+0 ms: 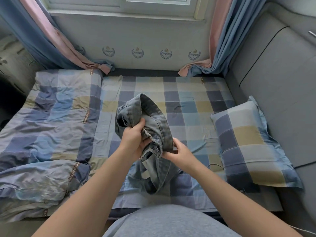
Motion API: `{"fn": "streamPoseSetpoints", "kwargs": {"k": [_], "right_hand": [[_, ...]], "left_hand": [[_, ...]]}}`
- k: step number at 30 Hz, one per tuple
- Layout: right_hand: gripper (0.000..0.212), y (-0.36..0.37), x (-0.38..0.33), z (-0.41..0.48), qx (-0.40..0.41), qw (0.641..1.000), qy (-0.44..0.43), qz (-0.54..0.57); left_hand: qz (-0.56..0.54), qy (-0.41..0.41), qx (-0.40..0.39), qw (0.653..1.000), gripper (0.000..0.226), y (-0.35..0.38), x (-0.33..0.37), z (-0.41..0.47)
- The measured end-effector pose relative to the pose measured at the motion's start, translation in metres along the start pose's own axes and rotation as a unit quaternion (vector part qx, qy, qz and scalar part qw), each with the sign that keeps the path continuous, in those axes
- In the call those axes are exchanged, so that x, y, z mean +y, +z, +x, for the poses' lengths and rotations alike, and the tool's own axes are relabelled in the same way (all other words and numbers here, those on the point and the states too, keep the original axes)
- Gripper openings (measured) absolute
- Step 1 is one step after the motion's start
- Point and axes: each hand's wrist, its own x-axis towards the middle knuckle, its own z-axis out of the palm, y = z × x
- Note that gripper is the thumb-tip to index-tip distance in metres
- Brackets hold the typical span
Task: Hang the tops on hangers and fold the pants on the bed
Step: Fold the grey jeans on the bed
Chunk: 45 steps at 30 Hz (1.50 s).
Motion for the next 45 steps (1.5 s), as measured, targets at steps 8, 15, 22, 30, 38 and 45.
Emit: {"fn": "streamPoseSetpoints", "kwargs": {"k": [8, 15, 22, 30, 38, 45], "right_hand": [[0.015, -0.021, 0.023, 0.023, 0.133, 0.99, -0.017, -0.051], [0.02, -0.059, -0.018, 0.027, 0.196, 0.978, -0.072, -0.021], [0.024, -0.062, -0.059, 0.012, 0.073, 0.984, -0.122, -0.11], [0.023, -0.064, -0.105, -0.003, -0.087, 0.96, -0.155, -0.215], [0.029, -0.087, -0.077, 0.013, -0.028, 0.911, -0.096, -0.4], [0.023, -0.085, -0.031, 0.033, 0.175, 0.842, -0.081, -0.504]], "left_hand": [[-0.008, -0.072, -0.011, 0.997, 0.02, -0.023, -0.018, 0.001], [0.449, -0.154, -0.057, 0.878, 0.041, -0.054, -0.05, 0.0], [0.68, 0.085, -0.033, 0.728, 0.088, -0.038, -0.043, -0.005], [0.681, 0.235, -0.11, 0.685, 0.09, -0.016, -0.038, 0.007], [0.672, 0.261, 0.061, 0.69, 0.018, -0.053, -0.027, 0.027], [0.684, 0.254, 0.126, 0.672, 0.027, -0.073, -0.014, 0.044]]}}
